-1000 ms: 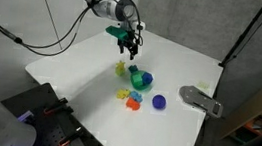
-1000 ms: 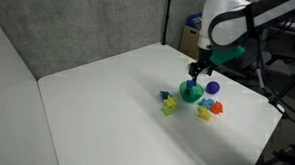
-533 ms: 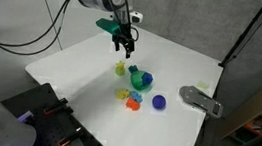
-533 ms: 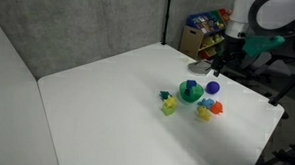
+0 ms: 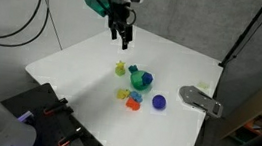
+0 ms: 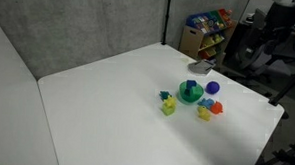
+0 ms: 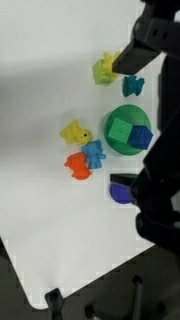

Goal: Take the yellow toy out of the bowl and put it on the light green block

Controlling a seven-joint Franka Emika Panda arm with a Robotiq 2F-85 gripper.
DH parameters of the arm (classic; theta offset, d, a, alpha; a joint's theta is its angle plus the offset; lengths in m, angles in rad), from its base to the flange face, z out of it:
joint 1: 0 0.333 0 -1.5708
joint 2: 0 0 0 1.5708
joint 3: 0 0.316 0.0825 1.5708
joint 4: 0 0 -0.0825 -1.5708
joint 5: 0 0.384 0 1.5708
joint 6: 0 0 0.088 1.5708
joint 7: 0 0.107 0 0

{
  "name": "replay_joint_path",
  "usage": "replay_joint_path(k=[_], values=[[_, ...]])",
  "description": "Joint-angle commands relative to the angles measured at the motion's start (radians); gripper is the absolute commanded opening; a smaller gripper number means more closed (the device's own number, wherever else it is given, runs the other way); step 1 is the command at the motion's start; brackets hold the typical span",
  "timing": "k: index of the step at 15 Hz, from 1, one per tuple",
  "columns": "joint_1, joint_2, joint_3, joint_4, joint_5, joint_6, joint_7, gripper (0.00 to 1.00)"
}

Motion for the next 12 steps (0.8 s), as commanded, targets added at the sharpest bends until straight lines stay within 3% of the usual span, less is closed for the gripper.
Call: replay_joint_path(k=[1,6,12], values=[[-0.040,-0.051,-0.007,0.073,0.044,-0.127,-0.067,1.00],[-0.059,-0.058,-0.006,0.173,0.054,-0.246,-0.105,1.00],[-0.061,-0.059,0.005,0.146,0.038,-0.215,-0.080,1.00]])
